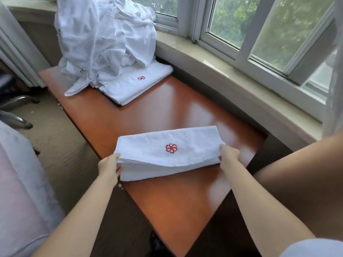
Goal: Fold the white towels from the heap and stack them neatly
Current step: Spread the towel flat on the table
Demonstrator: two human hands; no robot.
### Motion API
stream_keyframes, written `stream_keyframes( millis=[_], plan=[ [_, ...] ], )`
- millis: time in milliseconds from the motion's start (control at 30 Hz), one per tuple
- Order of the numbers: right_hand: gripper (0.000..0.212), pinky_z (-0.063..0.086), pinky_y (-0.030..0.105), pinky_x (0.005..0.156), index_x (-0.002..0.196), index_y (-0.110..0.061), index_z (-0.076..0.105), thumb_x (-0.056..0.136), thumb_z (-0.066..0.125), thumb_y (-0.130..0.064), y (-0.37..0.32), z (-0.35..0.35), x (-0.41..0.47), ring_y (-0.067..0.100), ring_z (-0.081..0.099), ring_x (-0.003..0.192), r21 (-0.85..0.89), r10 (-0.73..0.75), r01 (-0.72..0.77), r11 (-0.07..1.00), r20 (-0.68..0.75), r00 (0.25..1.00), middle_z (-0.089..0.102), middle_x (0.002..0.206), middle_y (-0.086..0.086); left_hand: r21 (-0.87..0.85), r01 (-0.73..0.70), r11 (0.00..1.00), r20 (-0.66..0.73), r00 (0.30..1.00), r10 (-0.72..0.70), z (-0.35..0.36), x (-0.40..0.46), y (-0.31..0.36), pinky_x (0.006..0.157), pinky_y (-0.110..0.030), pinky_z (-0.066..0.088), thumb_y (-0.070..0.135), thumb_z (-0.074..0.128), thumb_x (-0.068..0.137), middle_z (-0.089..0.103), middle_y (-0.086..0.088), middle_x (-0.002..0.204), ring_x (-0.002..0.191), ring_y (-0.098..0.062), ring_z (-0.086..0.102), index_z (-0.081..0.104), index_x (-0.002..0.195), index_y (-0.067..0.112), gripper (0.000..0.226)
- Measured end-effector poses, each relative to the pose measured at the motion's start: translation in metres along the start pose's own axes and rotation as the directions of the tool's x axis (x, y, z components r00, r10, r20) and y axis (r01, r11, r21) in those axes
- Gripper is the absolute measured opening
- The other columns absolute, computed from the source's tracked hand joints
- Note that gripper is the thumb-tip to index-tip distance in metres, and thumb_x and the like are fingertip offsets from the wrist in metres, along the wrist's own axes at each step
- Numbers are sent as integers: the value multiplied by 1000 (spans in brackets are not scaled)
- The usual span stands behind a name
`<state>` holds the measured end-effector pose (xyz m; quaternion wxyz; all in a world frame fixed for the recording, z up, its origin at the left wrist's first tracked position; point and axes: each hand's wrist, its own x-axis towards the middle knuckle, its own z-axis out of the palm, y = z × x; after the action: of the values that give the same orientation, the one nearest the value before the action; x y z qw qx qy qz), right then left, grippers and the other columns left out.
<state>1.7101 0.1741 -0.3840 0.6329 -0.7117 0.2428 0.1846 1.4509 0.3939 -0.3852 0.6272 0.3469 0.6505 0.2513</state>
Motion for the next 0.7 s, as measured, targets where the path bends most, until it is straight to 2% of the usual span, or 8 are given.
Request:
stream_keyframes(
  millis=[100,233,333,400,433,533,600,700],
  plan=[
    [12,44,25,62,102,-13,58,93,50,-13,-13,3,-2,18,55,80,84,-160,165,983,-57,985,55,81,-6,93,-138,986,-52,988,143,1,2,-5,74,-34,46,11,59,89,61,-8,99,87,-22,56,63,114,6,25],
    [30,54,33,84,122,0,55,99,38,-10,14,-15,12,27,56,97,-94,76,-84,992,-81,994,58,105,10,274,81,958,-85,995,-60,-8,7,-41,56,-29,37,8,56,87,50,-10,76,64,-23,46,58,103,3,17],
    [14,48,26,65,95,-5,64,93,50,-9,-3,-5,10,20,54,78,-169,-275,280,945,51,960,58,79,2,344,-149,927,-41,984,173,-4,6,-40,58,-30,38,11,55,86,60,-8,87,73,-22,51,64,94,9,12],
    [18,44,26,60,75,-9,58,91,49,-8,-14,-2,14,19,53,72,-291,-341,369,883,143,929,51,67,-1,489,-224,843,13,968,250,-3,4,-46,63,-33,42,14,51,87,65,-11,94,78,-25,55,64,90,11,14],
    [19,47,28,64,73,-10,56,91,48,-6,-13,-5,21,24,56,77,-372,-290,338,865,180,940,52,69,2,544,-165,823,-10,979,203,-4,2,-51,70,-35,45,13,51,88,65,-15,100,85,-31,58,65,95,8,17],
    [23,51,35,78,107,3,62,92,47,-4,3,-21,44,34,59,95,-601,-121,163,783,111,986,59,98,14,573,23,819,-134,989,67,-8,2,-62,95,-41,47,14,53,90,61,-24,117,107,-39,57,62,115,-4,32],
    [31,48,33,75,114,4,63,89,46,-5,13,-29,46,33,57,91,-678,-130,141,721,68,989,61,105,16,557,26,830,-127,990,54,-6,-3,-60,93,-40,47,14,52,90,61,-22,114,105,-38,57,62,116,-4,33],
    [43,48,34,84,128,-4,53,87,53,-18,19,-34,46,36,52,112,-757,-122,140,638,79,989,52,127,17,364,44,931,-70,997,-19,0,-11,-56,79,-35,46,11,60,88,60,-12,98,86,-28,56,60,111,2,25]
  ],
)
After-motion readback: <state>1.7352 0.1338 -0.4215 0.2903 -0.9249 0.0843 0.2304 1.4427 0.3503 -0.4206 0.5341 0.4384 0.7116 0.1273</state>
